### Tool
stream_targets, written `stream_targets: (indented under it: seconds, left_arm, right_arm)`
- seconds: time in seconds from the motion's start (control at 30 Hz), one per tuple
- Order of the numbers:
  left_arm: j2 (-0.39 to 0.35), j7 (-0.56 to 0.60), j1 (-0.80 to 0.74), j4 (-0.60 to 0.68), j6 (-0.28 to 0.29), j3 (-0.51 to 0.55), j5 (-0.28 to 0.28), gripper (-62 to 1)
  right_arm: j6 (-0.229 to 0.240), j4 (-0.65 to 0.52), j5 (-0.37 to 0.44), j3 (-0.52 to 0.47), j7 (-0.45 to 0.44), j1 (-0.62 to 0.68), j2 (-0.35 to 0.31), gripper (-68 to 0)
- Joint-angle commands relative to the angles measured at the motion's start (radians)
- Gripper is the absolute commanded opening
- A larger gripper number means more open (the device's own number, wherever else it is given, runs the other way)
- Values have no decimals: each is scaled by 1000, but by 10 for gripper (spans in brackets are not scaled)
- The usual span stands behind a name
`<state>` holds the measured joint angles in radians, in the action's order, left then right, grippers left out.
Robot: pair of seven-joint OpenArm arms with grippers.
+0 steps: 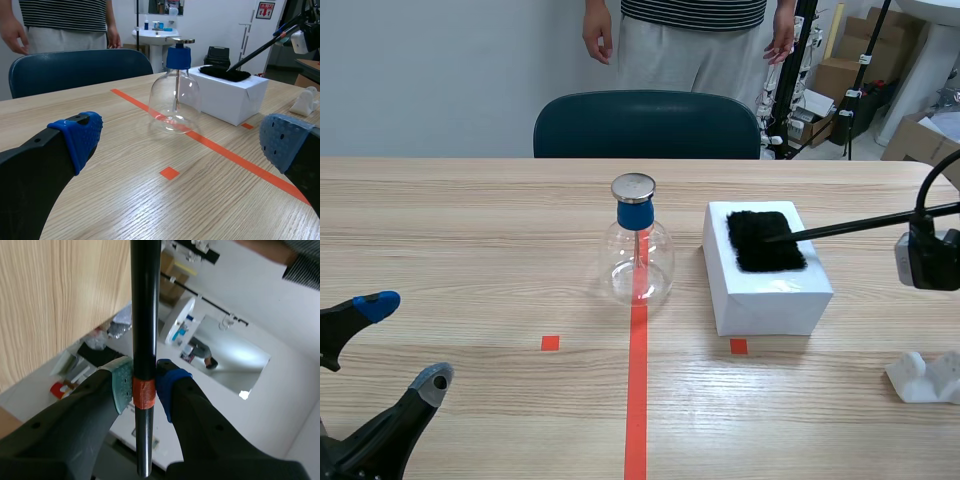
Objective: Do the electroscope experiment. rub the rod on the fur
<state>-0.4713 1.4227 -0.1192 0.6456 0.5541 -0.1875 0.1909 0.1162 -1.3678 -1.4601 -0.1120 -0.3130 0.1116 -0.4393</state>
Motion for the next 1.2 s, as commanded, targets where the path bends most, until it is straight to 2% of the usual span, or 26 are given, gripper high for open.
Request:
stream_targets:
  seconds: [0.0,0.13,0.3,0.37,0.63,0.7,0.87,0.93,1.0,1.17]
  left_arm:
    - [-9,17,5,14,2,3,-6,14]
    - [-9,17,5,14,2,3,-6,14]
    - [-9,17,5,14,2,3,-6,14]
    - [-9,17,5,14,2,3,-6,14]
    - [-9,17,5,14,2,3,-6,14]
    - [-9,17,5,14,2,3,-6,14]
    - [-9,17,5,14,2,3,-6,14]
    - [-9,17,5,14,2,3,-6,14]
    - [-9,17,5,14,2,3,-6,14]
    - [-9,17,5,14,2,3,-6,14]
  right_arm:
    - [-11,-9,-1,-8,-31,-12,-18,-573]
    - [-11,-9,-1,2,-23,-12,-18,-573]
    - [-5,-9,-1,2,108,-11,-18,-573]
    - [-1,-9,-1,2,124,-11,-18,-573]
    - [-3,-9,-1,3,-46,-12,-18,-573]
    - [-3,-9,-1,5,-34,-12,-18,-573]
    - [-2,-9,-1,5,99,-11,-18,-573]
    - [-2,-9,-1,5,117,-11,-18,-573]
    - [-2,-9,-1,5,107,-11,-18,-573]
    - [-3,-9,-1,20,-2,-12,-18,-573]
